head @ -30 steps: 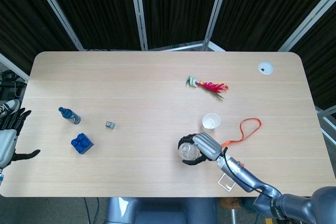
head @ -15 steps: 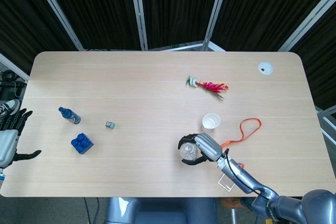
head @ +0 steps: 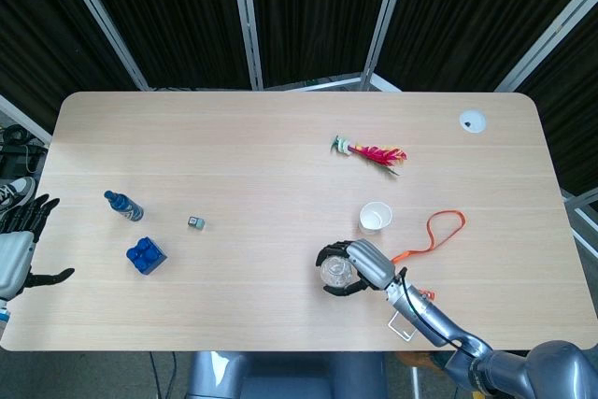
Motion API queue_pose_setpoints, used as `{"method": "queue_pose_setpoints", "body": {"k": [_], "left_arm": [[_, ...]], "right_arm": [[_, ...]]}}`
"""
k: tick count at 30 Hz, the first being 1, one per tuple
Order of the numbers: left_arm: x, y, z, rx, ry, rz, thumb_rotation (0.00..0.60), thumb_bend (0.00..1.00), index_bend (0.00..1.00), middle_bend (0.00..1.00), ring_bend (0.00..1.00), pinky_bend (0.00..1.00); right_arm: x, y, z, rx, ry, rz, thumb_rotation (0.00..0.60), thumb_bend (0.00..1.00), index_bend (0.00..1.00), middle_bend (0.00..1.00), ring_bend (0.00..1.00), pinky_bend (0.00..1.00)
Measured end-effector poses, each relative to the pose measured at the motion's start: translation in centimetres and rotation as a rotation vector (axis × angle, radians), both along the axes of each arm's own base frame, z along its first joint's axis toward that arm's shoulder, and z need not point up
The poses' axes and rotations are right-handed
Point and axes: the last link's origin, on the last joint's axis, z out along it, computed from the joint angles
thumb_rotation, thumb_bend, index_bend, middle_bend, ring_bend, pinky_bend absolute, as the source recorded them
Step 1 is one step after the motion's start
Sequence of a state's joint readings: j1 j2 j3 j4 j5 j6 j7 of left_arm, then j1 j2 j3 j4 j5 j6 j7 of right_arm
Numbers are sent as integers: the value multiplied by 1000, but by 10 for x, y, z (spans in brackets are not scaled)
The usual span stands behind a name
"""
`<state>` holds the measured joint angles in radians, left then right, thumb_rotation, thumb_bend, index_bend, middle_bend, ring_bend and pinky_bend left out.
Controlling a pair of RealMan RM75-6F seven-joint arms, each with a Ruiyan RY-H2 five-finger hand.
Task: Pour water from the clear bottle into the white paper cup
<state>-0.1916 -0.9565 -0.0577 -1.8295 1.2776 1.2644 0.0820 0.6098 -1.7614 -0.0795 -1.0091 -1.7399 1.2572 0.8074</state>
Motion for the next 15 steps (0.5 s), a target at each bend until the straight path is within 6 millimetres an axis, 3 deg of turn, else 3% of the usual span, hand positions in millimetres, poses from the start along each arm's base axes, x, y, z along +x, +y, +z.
{"method": "queue_pose_setpoints", "body": {"k": [5, 15], "left_arm": [[0, 0, -1, -2, 1, -1, 600, 0, 0, 0, 0, 0], [1, -1, -2, -7, 1, -3, 600, 0, 0, 0, 0, 0]], "right_arm": [[-4, 2, -2, 18, 23, -2, 600, 297, 230, 359, 328, 432], [-10, 2, 2, 30, 36, -4, 600, 135, 146, 262, 216, 300]]}}
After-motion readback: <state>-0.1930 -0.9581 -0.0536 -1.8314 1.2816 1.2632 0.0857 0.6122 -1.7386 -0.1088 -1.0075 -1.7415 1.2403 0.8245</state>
